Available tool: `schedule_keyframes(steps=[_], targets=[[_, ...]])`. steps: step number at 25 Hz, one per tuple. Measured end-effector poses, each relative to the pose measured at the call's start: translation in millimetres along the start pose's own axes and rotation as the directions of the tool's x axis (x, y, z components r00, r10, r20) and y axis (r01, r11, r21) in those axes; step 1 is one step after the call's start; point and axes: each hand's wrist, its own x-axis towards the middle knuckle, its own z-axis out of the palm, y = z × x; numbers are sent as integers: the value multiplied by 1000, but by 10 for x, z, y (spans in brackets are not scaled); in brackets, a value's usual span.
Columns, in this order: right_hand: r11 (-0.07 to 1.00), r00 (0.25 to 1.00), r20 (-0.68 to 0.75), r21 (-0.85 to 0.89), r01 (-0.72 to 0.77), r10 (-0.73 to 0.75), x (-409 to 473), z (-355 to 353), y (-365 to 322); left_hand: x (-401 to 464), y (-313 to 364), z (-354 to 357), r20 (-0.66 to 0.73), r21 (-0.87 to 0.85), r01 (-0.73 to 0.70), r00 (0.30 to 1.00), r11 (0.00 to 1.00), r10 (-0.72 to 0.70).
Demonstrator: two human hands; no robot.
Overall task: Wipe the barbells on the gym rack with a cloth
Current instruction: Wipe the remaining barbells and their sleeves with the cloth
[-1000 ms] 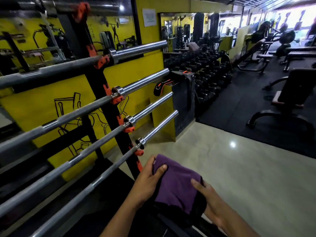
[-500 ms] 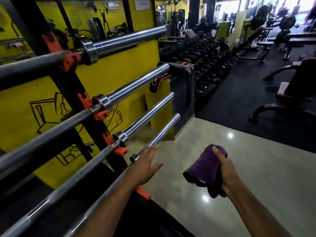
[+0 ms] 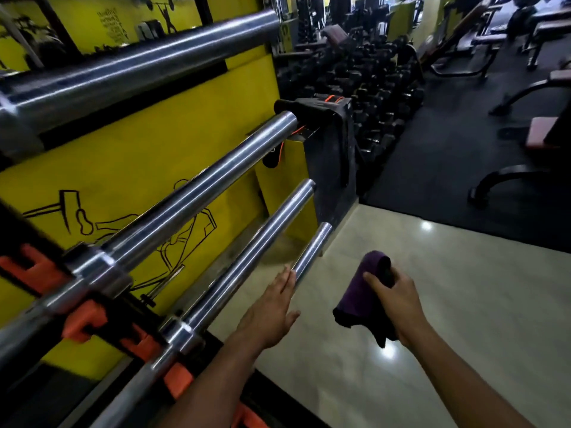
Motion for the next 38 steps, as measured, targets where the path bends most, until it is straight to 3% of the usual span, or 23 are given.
schedule_keyframes(steps=[3, 8, 9, 11, 13, 17, 21, 22, 24, 26, 27, 28, 30, 31, 32, 33, 35, 36, 38], targets=[[985, 996, -16, -145, 89, -92, 477, 232, -42, 205, -161, 283, 51, 61, -3, 999, 998, 0], [923, 957, 142, -261, 282, -252, 1262, 671, 125, 198, -345, 568, -62, 98, -41, 997, 994, 47], [875, 930, 216, -329, 357, -298, 1421, 783, 236, 215, -371, 597, -73, 93, -48, 996, 995, 55], [676, 854, 408, -531, 510, -323, 1652, 979, 495, 265, -390, 622, -89, 102, -40, 995, 994, 49], [511, 781, 507, -591, 624, -366, 1805, 1076, 660, 273, -404, 644, -70, 111, -35, 997, 993, 43], [443, 725, 530, -574, 688, -440, 2011, 1081, 597, 250, -387, 583, -50, 95, -39, 998, 995, 44], [382, 775, 550, -674, 632, -311, 2119, 1249, 231, 232, -370, 552, -52, 85, -54, 997, 995, 58], [335, 744, 598, -664, 668, -299, 2054, 1286, 220, 228, -363, 536, -55, 83, -53, 997, 995, 57], [274, 610, 703, -546, 792, -364, 1909, 1237, 349, 215, -339, 499, -61, 71, -44, 997, 996, 48], [298, 495, 764, -401, 866, -412, 1850, 971, 563, 221, -339, 481, -48, 52, -53, 997, 997, 55], [335, 495, 759, -376, 864, -423, 1903, 840, 597, 218, -338, 480, -49, 51, -55, 997, 997, 57], [394, 540, 734, -391, 832, -412, 1997, 781, 594, 218, -344, 483, -58, 62, -48, 997, 997, 51], [552, 701, 627, -471, 688, -339, 2171, 875, 379, 218, -339, 478, -65, 76, -40, 997, 996, 45], [564, 769, 573, -548, 618, -285, 2246, 996, 248, 216, -333, 475, -65, 71, -46, 997, 996, 50], [496, 800, 554, -641, 586, -229, 2263, 1156, 134, 204, -328, 475, -67, 66, -46, 996, 997, 50], [362, 796, 574, -712, 602, -193, 2248, 1301, 85, 194, -327, 467, -73, 61, -41, 996, 997, 45], [124, 694, 695, -684, 719, -190, 2082, 1444, 117, 187, -330, 467, -79, 60, -46, 996, 997, 51], [101, 605, 761, -600, 794, -233, 2020, 1400, 188, 189, -332, 472, -83, 69, -46, 995, 997, 52], [173, 452, 829, -418, 892, -329, 1957, 1125, 378, 194, -340, 494, -101, 90, -31, 994, 995, 40]])
